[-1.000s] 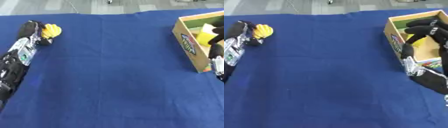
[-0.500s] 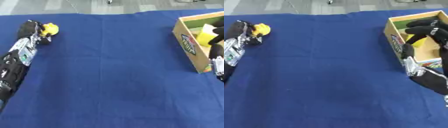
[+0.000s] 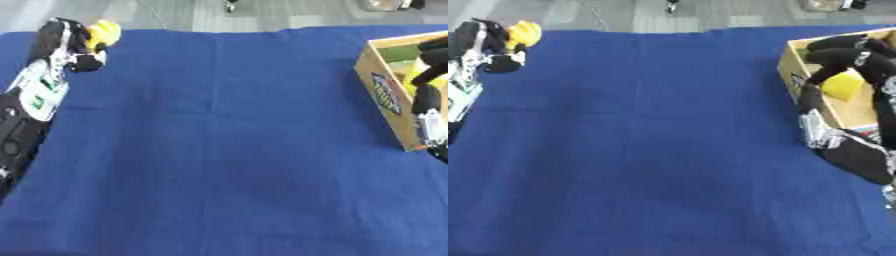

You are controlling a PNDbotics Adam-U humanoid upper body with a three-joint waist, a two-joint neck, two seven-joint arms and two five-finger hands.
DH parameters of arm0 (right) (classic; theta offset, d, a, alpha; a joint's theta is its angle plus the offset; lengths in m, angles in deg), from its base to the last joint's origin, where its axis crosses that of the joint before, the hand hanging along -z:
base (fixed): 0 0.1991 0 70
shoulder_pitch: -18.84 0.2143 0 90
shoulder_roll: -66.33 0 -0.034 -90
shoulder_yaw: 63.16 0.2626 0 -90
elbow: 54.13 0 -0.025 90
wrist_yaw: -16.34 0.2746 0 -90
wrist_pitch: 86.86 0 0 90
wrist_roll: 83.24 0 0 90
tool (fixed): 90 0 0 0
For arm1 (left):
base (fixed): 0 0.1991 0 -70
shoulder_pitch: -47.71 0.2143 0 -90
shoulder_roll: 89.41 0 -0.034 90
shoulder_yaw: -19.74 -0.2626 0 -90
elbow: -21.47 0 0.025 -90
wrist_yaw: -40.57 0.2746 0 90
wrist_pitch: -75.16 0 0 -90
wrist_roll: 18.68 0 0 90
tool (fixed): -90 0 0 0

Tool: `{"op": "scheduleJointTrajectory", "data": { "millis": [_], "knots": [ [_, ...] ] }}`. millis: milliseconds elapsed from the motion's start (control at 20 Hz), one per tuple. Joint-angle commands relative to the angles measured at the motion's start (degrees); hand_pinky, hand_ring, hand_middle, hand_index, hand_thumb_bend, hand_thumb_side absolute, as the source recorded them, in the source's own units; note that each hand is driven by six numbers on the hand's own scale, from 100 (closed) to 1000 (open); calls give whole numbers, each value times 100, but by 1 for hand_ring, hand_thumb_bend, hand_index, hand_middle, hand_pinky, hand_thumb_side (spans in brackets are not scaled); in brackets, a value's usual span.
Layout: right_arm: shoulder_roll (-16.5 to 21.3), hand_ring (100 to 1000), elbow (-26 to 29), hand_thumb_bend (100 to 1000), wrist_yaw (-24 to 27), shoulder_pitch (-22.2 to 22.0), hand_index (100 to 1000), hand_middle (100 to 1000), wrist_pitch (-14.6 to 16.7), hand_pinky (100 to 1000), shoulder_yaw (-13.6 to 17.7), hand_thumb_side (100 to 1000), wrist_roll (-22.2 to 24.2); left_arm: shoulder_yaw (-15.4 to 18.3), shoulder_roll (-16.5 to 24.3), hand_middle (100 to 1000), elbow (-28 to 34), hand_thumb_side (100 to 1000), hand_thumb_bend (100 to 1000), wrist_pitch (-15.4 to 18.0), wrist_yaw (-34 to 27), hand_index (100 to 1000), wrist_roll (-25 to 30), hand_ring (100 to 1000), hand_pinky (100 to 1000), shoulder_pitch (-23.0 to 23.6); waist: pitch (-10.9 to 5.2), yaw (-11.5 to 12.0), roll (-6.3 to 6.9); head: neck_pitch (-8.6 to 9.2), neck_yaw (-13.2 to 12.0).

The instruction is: Pick up the objects with one hand, pass them to the other hand, and then place them into the box on the other side of the table.

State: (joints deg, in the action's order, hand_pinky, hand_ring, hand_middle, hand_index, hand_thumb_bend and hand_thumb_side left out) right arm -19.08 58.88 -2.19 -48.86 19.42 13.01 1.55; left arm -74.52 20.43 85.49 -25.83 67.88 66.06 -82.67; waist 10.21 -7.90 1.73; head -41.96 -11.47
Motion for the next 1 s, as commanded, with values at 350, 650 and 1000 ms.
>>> {"op": "scheduleJointTrajectory", "data": {
  "millis": [350, 650, 1000],
  "knots": [
    [131, 555, 150, 100, 37, 205, 741, 737, -3, 743, -188, 348, 204, -236, 594, 414, 2017, 186, 108, -80, -1829, 517, 444, 459, 646, 664, -537, 281, 74, -213, 75],
    [-5, 559, 158, 100, 98, 589, 753, 735, 148, 741, -560, 341, 662, -487, 461, 410, 3193, 224, 100, -200, -2997, 513, 786, 455, 622, 1097, -608, 441, 52, -215, 164],
    [-236, 581, 158, 143, -333, 1252, 809, 727, 564, 739, -987, 344, 1480, -854, 134, 404, 4071, 268, 100, -132, -4162, 507, 1427, 449, 602, 1272, -604, 506, -15, -215, 205]
  ]
}}
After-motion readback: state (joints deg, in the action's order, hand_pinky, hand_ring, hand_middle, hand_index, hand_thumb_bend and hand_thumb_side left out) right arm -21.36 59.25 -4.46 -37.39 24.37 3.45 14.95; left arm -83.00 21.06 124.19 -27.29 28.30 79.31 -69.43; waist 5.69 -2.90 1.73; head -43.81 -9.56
